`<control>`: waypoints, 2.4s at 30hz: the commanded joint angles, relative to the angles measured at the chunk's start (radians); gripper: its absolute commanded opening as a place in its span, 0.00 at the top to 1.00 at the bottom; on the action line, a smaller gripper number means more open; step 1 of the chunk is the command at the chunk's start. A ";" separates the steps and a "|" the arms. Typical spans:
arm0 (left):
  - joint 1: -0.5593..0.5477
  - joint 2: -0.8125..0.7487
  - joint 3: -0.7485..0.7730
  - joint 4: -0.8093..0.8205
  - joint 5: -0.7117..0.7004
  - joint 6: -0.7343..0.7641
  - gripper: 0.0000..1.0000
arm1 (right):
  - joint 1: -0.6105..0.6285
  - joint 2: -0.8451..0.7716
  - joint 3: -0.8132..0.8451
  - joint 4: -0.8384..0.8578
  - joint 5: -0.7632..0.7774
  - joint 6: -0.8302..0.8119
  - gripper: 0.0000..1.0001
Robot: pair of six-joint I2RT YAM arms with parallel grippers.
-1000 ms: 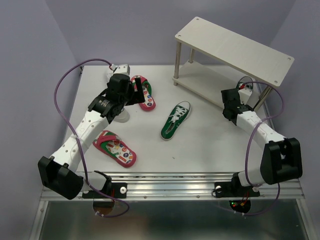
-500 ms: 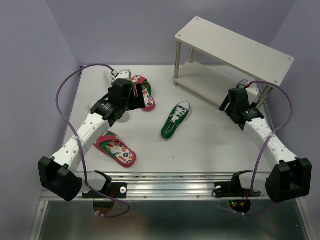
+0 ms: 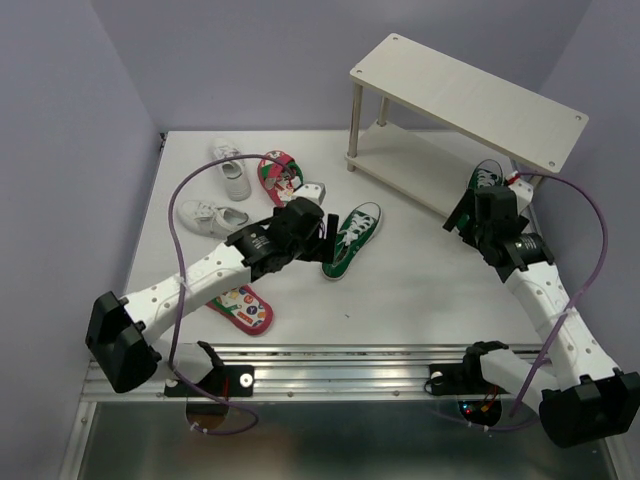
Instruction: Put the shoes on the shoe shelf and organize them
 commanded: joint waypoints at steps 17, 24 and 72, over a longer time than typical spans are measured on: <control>-0.097 0.375 0.057 0.173 -0.031 0.033 0.20 | -0.007 -0.047 0.104 -0.056 0.053 0.003 0.00; -0.099 0.435 0.088 0.189 -0.016 0.048 0.55 | -0.007 -0.041 0.115 -0.053 0.061 -0.003 0.00; -0.195 0.760 1.030 0.167 0.036 0.235 1.00 | -0.007 -0.156 0.301 -0.105 0.181 -0.024 0.00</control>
